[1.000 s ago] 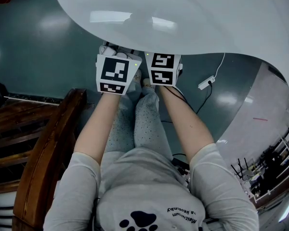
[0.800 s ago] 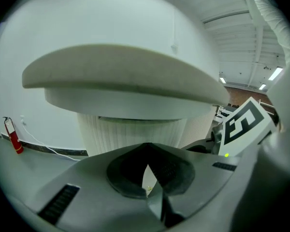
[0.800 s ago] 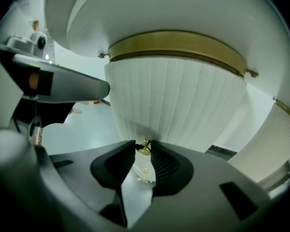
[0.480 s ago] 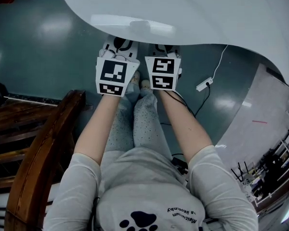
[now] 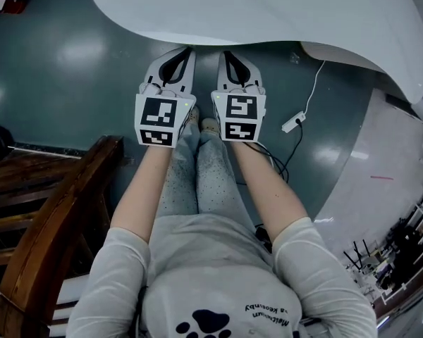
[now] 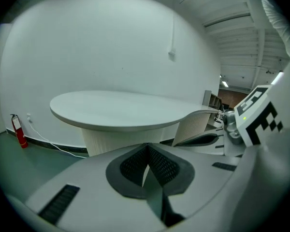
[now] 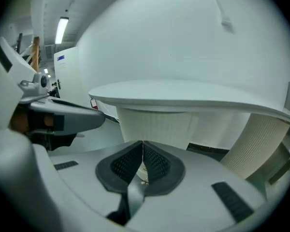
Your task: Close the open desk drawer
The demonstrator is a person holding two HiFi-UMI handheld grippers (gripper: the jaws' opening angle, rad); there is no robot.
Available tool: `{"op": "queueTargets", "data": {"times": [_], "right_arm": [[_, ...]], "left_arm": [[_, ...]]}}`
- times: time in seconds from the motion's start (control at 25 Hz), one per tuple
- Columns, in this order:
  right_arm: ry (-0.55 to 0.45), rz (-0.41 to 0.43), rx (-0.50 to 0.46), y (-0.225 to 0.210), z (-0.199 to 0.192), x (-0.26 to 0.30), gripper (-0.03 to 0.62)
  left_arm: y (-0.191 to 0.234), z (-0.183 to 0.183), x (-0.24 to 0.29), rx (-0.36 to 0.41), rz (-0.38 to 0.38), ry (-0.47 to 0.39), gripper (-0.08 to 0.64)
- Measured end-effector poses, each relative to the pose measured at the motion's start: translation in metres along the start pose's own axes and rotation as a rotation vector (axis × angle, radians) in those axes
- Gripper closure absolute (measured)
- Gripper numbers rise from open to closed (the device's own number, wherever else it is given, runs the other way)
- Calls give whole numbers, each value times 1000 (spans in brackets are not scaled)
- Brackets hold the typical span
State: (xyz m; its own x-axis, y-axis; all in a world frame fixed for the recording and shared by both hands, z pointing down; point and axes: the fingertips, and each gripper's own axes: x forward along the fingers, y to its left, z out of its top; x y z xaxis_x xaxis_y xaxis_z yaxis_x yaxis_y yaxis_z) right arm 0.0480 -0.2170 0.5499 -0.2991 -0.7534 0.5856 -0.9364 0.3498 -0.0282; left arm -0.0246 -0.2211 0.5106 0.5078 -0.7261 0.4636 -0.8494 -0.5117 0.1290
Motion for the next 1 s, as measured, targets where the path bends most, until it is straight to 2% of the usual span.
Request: {"op": "queueTargets", "data": {"times": [0.68, 1.0], "right_arm": [[-85, 18, -31, -11, 50, -106, 577], [-152, 29, -61, -13, 83, -161, 577]], "left_arm": [[-63, 51, -72, 21, 22, -23, 551], [-90, 95, -116, 47, 39, -84, 551]]}}
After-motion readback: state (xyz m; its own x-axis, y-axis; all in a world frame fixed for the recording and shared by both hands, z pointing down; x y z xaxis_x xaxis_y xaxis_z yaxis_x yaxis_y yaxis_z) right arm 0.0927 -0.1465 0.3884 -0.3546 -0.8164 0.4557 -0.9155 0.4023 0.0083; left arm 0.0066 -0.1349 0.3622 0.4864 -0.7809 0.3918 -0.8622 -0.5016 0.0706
